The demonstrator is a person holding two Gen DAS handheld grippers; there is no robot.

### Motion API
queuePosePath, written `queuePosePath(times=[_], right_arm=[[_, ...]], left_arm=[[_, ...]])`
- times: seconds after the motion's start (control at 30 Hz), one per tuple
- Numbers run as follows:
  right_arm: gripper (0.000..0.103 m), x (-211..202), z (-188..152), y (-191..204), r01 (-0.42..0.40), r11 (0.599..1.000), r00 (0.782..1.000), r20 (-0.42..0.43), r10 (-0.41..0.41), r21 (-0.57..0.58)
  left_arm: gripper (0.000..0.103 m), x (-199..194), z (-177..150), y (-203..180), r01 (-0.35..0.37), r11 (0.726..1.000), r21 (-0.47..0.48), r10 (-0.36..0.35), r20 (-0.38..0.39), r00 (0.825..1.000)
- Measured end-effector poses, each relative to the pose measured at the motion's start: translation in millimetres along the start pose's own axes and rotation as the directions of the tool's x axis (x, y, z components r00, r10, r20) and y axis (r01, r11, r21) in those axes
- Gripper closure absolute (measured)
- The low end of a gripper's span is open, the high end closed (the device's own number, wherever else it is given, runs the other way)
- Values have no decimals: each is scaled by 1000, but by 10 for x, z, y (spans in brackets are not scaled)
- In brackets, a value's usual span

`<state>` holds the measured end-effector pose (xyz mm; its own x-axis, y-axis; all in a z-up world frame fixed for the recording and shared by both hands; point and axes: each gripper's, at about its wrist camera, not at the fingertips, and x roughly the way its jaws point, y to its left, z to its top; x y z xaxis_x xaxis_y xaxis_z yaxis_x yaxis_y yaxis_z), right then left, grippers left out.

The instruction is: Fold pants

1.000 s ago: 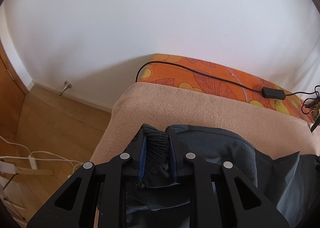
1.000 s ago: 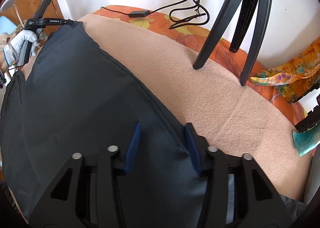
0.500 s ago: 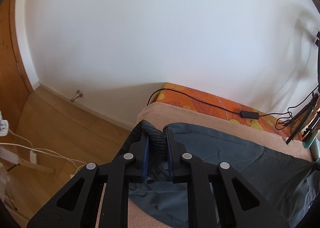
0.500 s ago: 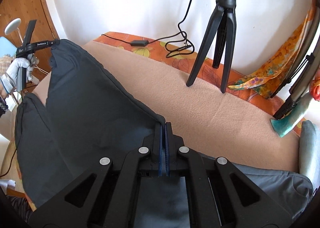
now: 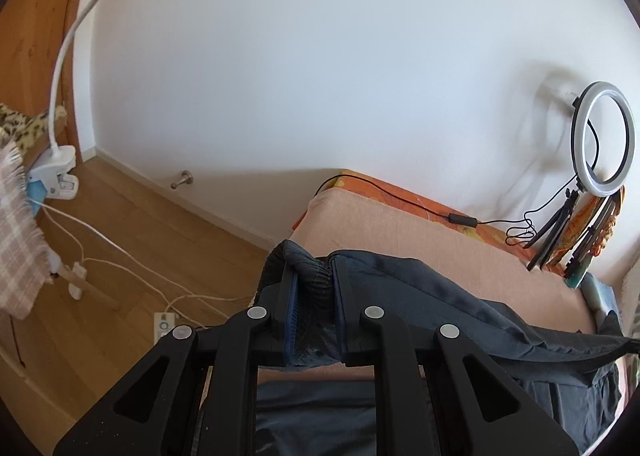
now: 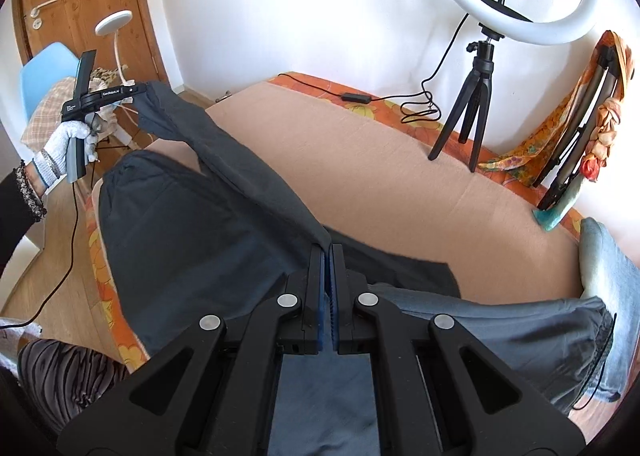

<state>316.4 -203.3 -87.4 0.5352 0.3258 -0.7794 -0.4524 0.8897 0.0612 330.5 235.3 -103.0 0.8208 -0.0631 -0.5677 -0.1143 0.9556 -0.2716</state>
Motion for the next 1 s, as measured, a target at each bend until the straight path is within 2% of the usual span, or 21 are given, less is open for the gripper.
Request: queuePosePath(times=[0.17,0.33,0.47,0.57,0.6,0.7,0.83,0.9,1.0], right_arm=[[100,-32,-315,297,-3,1000,999,-49,2,-26],[100,-68,-594,500,-11,1000,998,-57,10,-18],[100,-83,-814,593,-14,1000,998,-61,14,3],[100,-111,-959,593,-12,999,999,-52,14,38],[100,-123,-1006,587,-14,999,999,-49,16,52],[100,-166,-1144,574,-6,997,999,-40,8,71],[100,-168,-1339,545,-2,994,999,-39,6,105],[100,-152,-1433,506,-6,991,999,-36,11,132],[100,-104,-1559,462,-8,987,999,-33,13,158]], left_arm=[[89,-222,-256,184,23,999,-45,-23,-4,1000],[87,-420,-516,297,42,998,-54,-42,-4,999],[77,-648,-731,409,64,994,-85,-64,2,998],[59,-770,-891,430,60,994,-93,-62,-13,998],[57,-810,-939,459,69,992,-109,-71,-19,997],[55,-928,-1110,571,98,977,-192,-106,-33,994],[55,-1089,-1321,655,171,932,-319,-189,-25,982],[55,-1171,-1401,649,199,918,-345,-214,-8,977],[54,-1160,-1450,624,192,909,-369,-216,-24,976]])
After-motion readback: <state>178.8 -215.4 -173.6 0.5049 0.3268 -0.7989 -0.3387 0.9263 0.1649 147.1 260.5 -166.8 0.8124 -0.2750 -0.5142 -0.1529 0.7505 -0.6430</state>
